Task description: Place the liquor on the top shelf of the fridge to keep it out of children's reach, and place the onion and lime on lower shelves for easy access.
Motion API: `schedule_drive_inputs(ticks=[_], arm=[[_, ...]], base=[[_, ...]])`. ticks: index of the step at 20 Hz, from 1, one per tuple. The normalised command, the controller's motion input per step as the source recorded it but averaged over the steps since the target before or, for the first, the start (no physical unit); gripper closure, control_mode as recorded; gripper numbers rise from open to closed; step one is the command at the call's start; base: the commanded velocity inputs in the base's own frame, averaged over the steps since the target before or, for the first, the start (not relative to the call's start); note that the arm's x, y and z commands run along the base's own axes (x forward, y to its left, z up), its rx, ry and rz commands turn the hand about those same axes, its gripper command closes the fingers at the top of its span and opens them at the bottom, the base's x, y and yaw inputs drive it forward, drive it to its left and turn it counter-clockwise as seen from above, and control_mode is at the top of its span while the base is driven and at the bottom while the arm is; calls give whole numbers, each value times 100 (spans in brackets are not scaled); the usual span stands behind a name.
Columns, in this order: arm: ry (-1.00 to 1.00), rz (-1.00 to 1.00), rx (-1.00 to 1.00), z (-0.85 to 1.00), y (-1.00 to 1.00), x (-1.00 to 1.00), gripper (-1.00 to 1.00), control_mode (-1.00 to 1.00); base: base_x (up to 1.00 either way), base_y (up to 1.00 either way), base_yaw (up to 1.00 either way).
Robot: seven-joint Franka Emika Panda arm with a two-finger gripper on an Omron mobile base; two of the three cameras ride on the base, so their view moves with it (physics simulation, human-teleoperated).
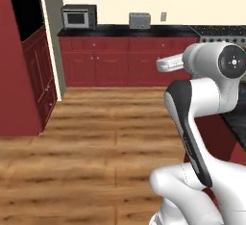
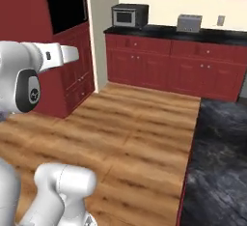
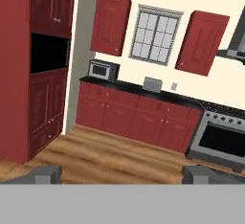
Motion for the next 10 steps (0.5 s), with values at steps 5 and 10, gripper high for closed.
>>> schedule_drive_inputs(ticks=[5, 10], arm=[[0, 0, 0, 0, 0, 0, -100, 100], [0, 0, 0, 0, 0, 0, -100, 100]], base=[[34, 12, -74], [55, 43, -62]])
